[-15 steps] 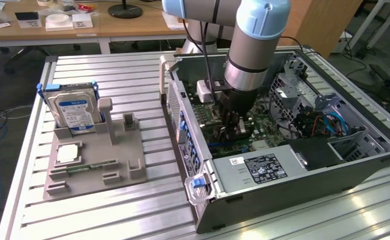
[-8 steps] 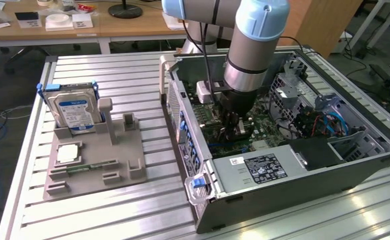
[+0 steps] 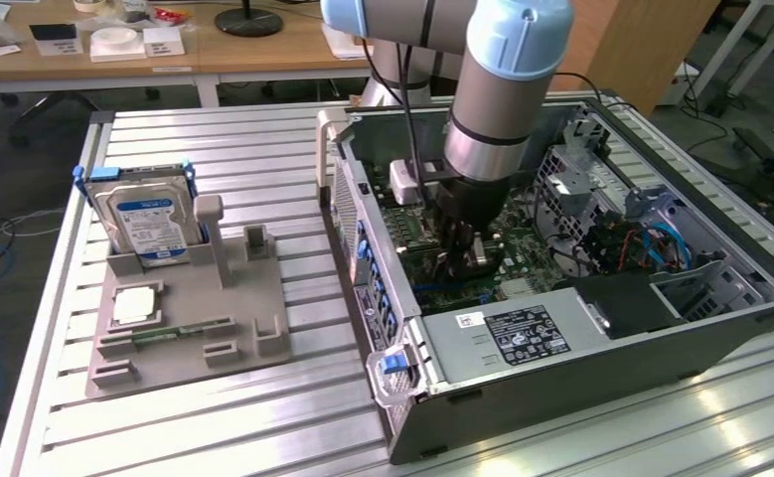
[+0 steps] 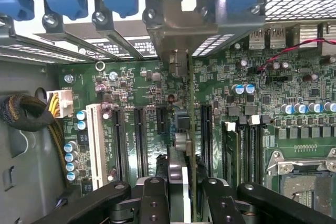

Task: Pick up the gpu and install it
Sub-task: 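Insert the gpu into the slot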

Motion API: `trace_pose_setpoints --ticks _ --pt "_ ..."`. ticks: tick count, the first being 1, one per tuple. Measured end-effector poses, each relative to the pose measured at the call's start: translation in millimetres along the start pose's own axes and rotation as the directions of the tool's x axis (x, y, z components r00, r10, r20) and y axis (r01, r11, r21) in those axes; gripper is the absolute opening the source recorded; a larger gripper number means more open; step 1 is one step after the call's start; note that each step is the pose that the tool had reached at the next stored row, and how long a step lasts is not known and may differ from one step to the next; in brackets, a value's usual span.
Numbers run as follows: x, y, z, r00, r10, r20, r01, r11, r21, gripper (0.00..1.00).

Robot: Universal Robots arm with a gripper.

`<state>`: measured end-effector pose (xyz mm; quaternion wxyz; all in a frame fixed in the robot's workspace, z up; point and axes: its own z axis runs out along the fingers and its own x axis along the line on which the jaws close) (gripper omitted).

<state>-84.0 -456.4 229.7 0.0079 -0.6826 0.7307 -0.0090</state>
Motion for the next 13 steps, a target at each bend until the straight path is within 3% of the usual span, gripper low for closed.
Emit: trace_pose_setpoints --ticks 13 --pt "-2.5 1.8 -1.1 1.0000 0.000 0.0000 0.000 1.0000 0.0045 0.29"
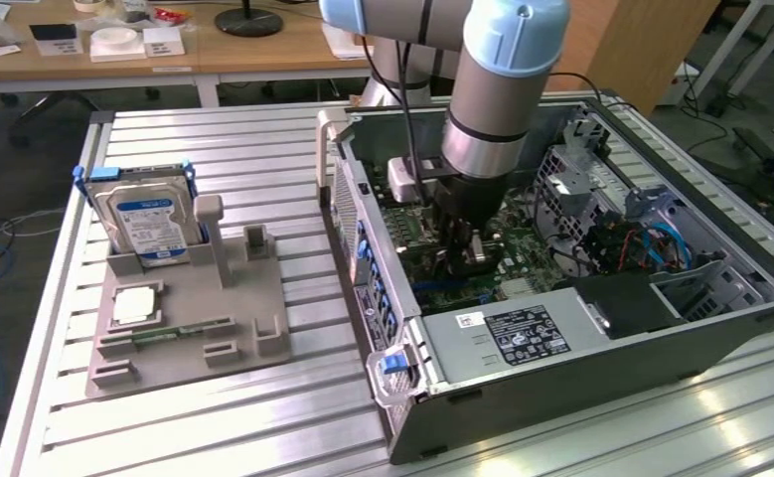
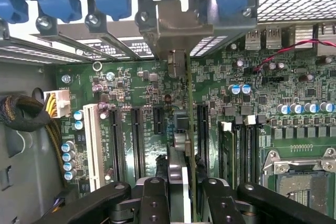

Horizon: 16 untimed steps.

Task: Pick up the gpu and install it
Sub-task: 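Insert the gpu into the slot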

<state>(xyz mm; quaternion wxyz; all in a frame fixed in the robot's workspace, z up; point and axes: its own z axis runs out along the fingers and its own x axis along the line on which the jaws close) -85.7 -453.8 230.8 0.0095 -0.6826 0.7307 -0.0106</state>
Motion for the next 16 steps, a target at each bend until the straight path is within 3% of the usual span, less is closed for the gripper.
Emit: trace_pose_setpoints --ticks 16 --pt "0.0 1.0 4.5 1.0000 0.000 -0.0001 0.000 1.0000 0.0001 0.29"
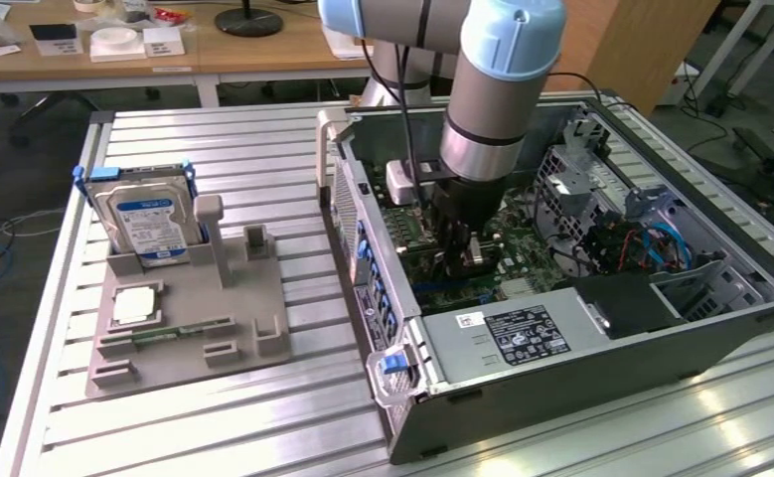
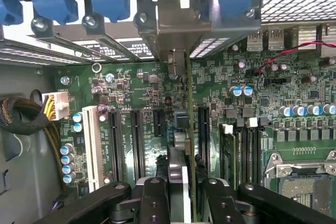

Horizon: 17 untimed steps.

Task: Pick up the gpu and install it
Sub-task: 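Insert the gpu into the slot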

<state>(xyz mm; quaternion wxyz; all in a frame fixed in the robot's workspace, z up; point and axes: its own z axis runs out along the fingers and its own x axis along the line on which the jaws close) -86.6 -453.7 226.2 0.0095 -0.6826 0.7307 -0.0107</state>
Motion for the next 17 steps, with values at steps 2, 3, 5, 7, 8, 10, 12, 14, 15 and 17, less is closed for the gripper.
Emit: trace_pose_setpoints --ticks 2,3,5,7,8,10,12,14,15,17 --pt "0.0 0.0 0.1 1.0000 0.000 0.0001 0.000 1.0000 -0.0001 0.29" --pt "-0.1 0.0 0.1 1.0000 0.000 0.0002 0.000 1.0000 -0.0004 0.29" --pt "-0.1 -0.1 -0.4 1.0000 0.000 0.0004 0.000 1.0000 -0.0018 0.29" --pt "-0.1 -0.1 -1.2 1.0000 0.000 0.0002 0.000 1.0000 -0.0042 0.29" --pt "0.0 -0.1 -1.7 1.0000 0.000 -0.0003 0.000 1.0000 -0.0056 0.29" --pt "-0.1 -0.1 -2.3 1.0000 0.001 -0.0002 -0.001 1.0000 -0.0081 0.29" --pt "-0.1 -0.1 -2.3 1.0000 0.001 -0.0003 -0.001 1.0000 -0.0092 0.29" --pt "0.0 -0.1 -2.3 1.0000 0.001 -0.0007 -0.001 1.0000 -0.0094 0.29" --pt "0.0 -0.1 -2.3 1.0000 0.001 -0.0009 -0.001 1.0000 -0.0095 0.29" --pt "0.0 -0.1 -1.7 1.0000 0.001 -0.0008 -0.001 1.0000 -0.0097 0.29"
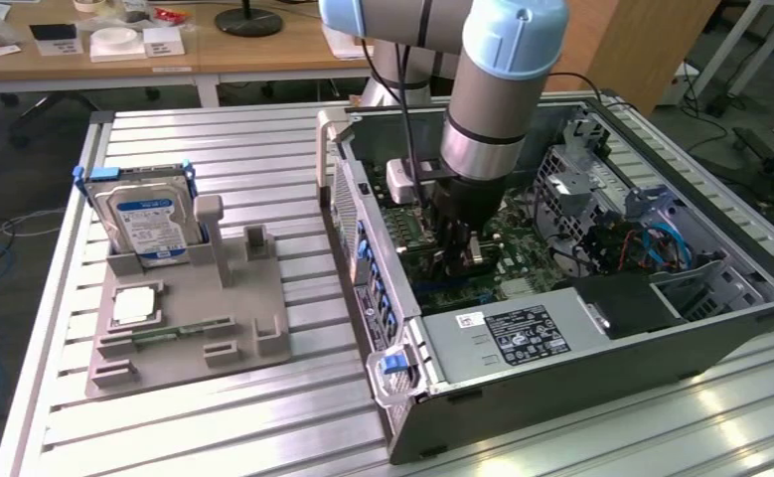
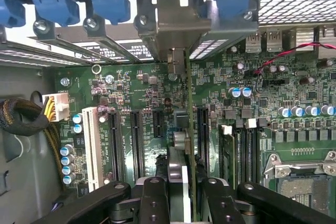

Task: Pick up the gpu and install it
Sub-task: 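Insert the gpu into the slot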

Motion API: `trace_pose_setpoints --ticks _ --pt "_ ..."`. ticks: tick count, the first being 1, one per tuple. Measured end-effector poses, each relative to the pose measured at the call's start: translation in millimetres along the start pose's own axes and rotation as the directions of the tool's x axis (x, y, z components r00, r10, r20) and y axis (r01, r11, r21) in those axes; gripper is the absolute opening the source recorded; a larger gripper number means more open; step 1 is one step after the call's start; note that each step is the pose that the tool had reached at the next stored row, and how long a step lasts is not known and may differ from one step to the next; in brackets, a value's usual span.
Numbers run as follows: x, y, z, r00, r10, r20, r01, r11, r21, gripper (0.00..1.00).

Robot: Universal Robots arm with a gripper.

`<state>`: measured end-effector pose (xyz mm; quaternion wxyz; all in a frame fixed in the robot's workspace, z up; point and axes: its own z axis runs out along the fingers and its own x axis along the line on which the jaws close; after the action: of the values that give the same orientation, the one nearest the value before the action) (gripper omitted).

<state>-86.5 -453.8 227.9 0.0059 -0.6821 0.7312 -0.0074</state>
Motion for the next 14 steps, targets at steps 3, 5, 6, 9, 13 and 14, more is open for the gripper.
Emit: trace_pose_setpoints --ticks 3,5,6,9,13,14 --pt "0.0 -0.1 1.8 1.0000 0.000 -0.0002 0.000 1.0000 -0.0008 0.29" --pt "0.0 -0.1 3.1 1.0000 0.001 -0.0001 -0.001 1.0000 -0.0014 0.29" --pt "-0.1 -0.1 3.7 1.0000 0.001 0.0001 -0.001 1.0000 -0.0016 0.29" --pt "0.0 -0.1 4.9 1.0000 0.001 -0.0003 -0.001 1.0000 -0.0025 0.29" --pt "0.0 -0.1 6.1 1.0000 0.001 0.0000 -0.001 1.0000 -0.0028 0.29" --pt "0.0 -0.1 6.2 1.0000 0.001 -0.0002 -0.001 1.0000 -0.0028 0.29"
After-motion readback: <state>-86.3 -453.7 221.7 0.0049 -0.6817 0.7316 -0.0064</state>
